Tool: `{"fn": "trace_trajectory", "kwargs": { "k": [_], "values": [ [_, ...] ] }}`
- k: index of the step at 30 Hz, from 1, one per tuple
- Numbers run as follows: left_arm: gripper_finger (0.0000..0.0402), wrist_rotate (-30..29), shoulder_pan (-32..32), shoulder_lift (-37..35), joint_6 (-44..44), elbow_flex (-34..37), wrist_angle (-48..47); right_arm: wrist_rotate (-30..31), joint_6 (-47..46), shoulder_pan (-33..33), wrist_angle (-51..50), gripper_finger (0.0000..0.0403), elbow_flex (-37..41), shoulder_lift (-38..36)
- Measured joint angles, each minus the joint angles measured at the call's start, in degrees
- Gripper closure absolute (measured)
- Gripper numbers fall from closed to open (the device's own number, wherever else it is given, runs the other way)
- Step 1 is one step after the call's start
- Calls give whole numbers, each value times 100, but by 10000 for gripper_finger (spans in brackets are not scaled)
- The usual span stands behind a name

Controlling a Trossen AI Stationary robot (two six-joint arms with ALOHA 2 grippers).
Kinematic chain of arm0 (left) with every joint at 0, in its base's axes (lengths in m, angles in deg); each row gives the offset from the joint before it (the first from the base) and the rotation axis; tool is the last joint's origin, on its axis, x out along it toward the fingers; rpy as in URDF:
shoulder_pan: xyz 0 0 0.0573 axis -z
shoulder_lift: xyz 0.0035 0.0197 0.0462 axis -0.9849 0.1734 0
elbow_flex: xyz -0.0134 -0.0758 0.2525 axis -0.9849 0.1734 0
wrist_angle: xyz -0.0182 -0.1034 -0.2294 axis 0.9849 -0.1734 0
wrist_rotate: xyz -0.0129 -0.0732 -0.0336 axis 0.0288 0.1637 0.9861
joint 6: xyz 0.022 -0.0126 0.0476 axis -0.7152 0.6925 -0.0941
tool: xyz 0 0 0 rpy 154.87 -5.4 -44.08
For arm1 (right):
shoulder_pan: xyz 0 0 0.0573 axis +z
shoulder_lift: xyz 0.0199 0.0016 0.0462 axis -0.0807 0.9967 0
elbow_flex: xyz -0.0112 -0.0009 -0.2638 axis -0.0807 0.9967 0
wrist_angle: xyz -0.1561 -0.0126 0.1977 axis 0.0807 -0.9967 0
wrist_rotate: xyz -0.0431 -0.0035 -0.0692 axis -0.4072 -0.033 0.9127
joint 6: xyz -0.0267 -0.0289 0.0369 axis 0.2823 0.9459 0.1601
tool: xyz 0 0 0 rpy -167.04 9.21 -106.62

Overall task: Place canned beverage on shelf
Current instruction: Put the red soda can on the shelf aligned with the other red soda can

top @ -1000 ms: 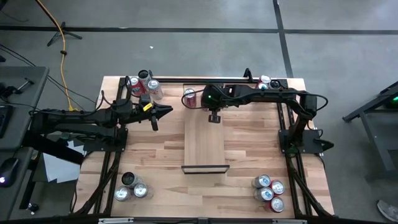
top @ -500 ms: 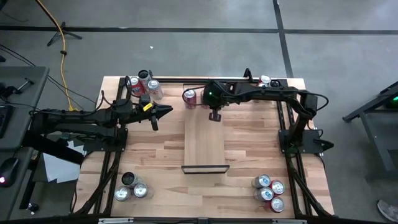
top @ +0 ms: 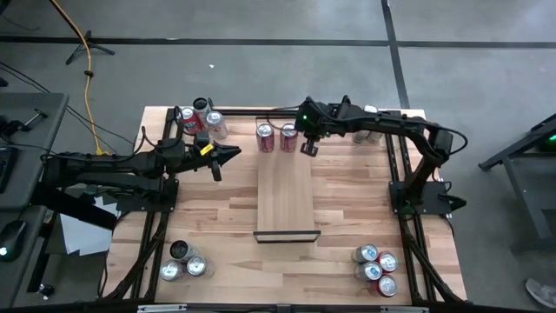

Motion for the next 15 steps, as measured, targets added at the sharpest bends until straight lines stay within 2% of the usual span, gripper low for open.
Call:
{"fn": "trace_trajectory", "kwargs": {
  "k": [6,15],
  "values": [
    [401,-2,0,0,81,0,-2,-270,-35,-89,334,403,0,0],
    [401,-2,0,2,81,0,-7,-320,-8,-66,639,403,0,127]
  ]
}}
